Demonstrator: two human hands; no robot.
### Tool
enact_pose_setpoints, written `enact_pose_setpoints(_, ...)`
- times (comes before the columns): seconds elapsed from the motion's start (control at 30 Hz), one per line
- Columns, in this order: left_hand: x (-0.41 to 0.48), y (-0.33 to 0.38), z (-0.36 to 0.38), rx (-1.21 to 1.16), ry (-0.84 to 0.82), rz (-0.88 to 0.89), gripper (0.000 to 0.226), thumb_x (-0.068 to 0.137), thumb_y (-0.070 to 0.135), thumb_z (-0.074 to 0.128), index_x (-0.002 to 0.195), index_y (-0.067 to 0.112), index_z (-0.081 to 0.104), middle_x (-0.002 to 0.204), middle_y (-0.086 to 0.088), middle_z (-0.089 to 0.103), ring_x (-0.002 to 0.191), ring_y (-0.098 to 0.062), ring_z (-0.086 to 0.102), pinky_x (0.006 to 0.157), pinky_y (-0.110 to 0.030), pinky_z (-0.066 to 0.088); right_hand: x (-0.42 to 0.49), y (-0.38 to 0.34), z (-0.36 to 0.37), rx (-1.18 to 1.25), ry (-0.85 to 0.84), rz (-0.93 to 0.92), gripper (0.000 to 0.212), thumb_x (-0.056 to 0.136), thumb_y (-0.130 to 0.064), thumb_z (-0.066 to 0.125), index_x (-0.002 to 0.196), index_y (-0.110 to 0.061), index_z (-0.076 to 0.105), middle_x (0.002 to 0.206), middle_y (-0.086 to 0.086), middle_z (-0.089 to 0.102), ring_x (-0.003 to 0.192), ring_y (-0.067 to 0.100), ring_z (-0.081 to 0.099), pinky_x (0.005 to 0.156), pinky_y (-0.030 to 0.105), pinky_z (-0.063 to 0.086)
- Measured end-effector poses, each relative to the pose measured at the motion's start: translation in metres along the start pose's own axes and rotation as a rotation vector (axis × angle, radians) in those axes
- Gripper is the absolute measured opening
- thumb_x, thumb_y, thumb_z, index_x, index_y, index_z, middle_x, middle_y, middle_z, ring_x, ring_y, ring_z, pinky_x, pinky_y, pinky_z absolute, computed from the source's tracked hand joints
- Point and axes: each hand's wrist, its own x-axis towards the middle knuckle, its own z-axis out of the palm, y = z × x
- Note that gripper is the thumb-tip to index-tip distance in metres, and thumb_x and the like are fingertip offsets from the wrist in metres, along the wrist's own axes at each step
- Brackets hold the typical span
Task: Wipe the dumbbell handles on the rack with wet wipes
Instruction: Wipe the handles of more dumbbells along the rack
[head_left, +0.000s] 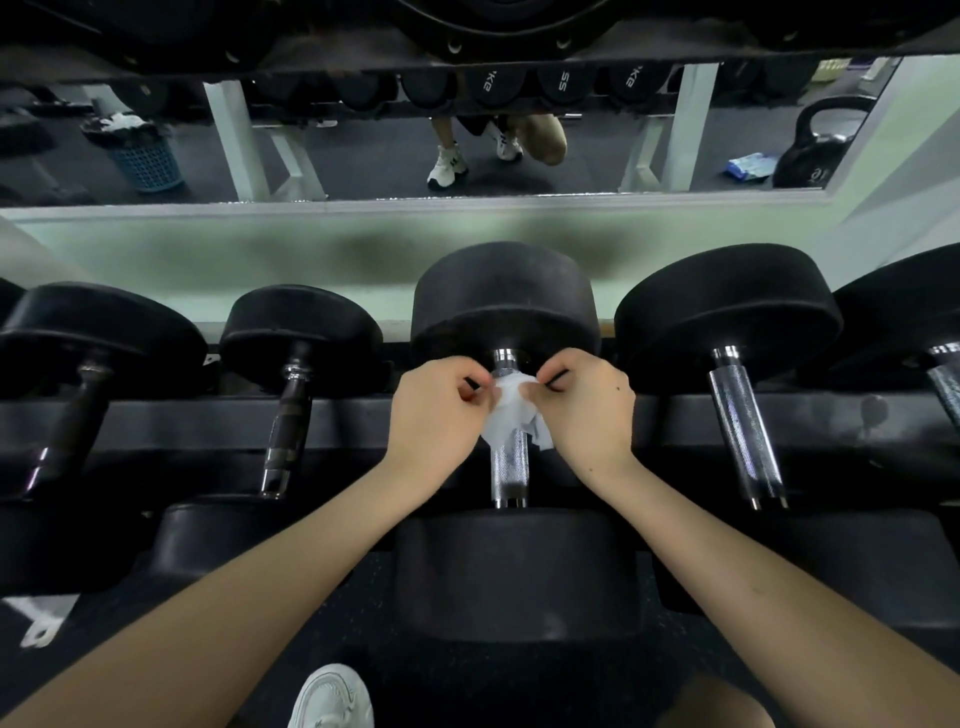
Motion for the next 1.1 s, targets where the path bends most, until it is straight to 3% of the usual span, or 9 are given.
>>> enact_pose_setpoints(0.07,0.001,-0.004,0.004,-0.056,-0.06,-0.034,0.008,0.081,0.02,0.07,0.086,0.017,0.076,0.066,0.01,0.067,0.058,0.001,0.058,0.063,-0.009,0.045,0.0,-0.001,0.001,0.041,-0.006,-0.012,0.002,0.077,-0.016,0.069,0.078,-0.017,0.07,0.073,-0.003,0.069,0.078,0.016,0.066,0.07,0.025,0.046)
enact_pose_setpoints(0.2,0.003,-0.013,0.01,-0.283,-0.173,-0.234,0.013,0.084,0.023,0.068,0.08,0.012,0.074,0.069,-0.01,0.072,0.065,-0.022,0.07,0.071,-0.039,0.059,-0.009,0.001,-0.005,-0.102,-0.109,-0.061,0.016,0.084,-0.032,0.065,0.083,-0.02,0.076,0.082,0.0,0.072,0.083,0.02,0.065,0.071,0.03,0.048)
enact_pose_setpoints(0.3,0.004,-0.01,0.01,-0.518,-0.221,-0.449,0.022,0.086,0.019,0.067,0.087,-0.003,0.068,0.07,-0.01,0.068,0.054,-0.012,0.068,0.055,-0.024,0.057,-0.013,0.002,-0.01,-0.351,-0.084,-0.117,0.023,0.088,-0.042,0.057,0.089,-0.028,0.074,0.091,0.0,0.067,0.092,0.022,0.06,0.068,0.027,0.04)
enact_pose_setpoints(0.43,0.006,-0.007,0.011,-0.734,-0.254,-0.576,0.021,0.085,0.015,0.067,0.092,-0.005,0.065,0.078,-0.014,0.068,0.051,-0.01,0.067,0.049,-0.019,0.054,-0.007,0.001,0.004,0.05,-0.197,0.103,0.041,0.083,-0.035,0.065,0.053,-0.008,0.059,0.054,0.007,0.059,0.061,0.025,0.059,0.057,0.029,0.046)
enact_pose_setpoints(0.5,0.007,-0.008,0.015,-0.754,-0.266,-0.605,0.025,0.083,0.014,0.069,0.098,-0.006,0.066,0.088,-0.018,0.07,0.062,-0.015,0.069,0.055,-0.02,0.057,-0.003,-0.002,0.009,0.366,-0.199,0.287,0.035,0.075,-0.031,0.076,0.058,-0.003,0.064,0.064,0.016,0.068,0.067,0.032,0.068,0.07,0.044,0.057)
enact_pose_setpoints(0.57,0.008,-0.009,0.021,-0.776,-0.232,-0.625,0.029,0.081,0.012,0.071,0.101,-0.008,0.066,0.094,-0.021,0.07,0.072,-0.022,0.069,0.059,-0.022,0.058,-0.001,-0.003,0.013,0.548,-0.206,0.448,0.025,0.074,-0.019,0.079,0.059,-0.008,0.062,0.068,0.014,0.068,0.064,0.025,0.067,0.068,0.039,0.059)
enact_pose_setpoints(0.73,0.014,-0.009,0.036,-0.848,-0.083,-0.697,0.028,0.076,0.015,0.077,0.097,-0.003,0.069,0.091,-0.019,0.072,0.082,-0.029,0.071,0.075,-0.034,0.059,0.011,-0.006,0.027,0.726,-0.108,0.605,0.015,0.072,-0.008,0.08,0.071,-0.003,0.066,0.088,0.021,0.071,0.08,0.033,0.07,0.078,0.046,0.058)
enact_pose_setpoints(0.93,0.029,-0.011,0.035,-0.846,-0.1,-0.667,0.029,0.074,0.015,0.078,0.097,0.0,0.071,0.094,-0.017,0.072,0.088,-0.029,0.07,0.089,-0.041,0.054,0.026,-0.006,0.03,0.72,-0.114,0.666,0.018,0.068,-0.016,0.084,0.072,-0.005,0.069,0.086,0.018,0.072,0.08,0.031,0.07,0.078,0.043,0.058)
enact_pose_setpoints(1.1,0.027,-0.013,0.03,-0.806,-0.194,-0.625,0.03,0.079,0.014,0.074,0.102,-0.005,0.068,0.095,-0.019,0.07,0.077,-0.024,0.069,0.067,-0.027,0.059,0.026,-0.003,0.03,0.715,-0.155,0.681,0.023,0.072,-0.009,0.08,0.087,0.002,0.067,0.091,0.019,0.07,0.079,0.029,0.069,0.069,0.037,0.058)
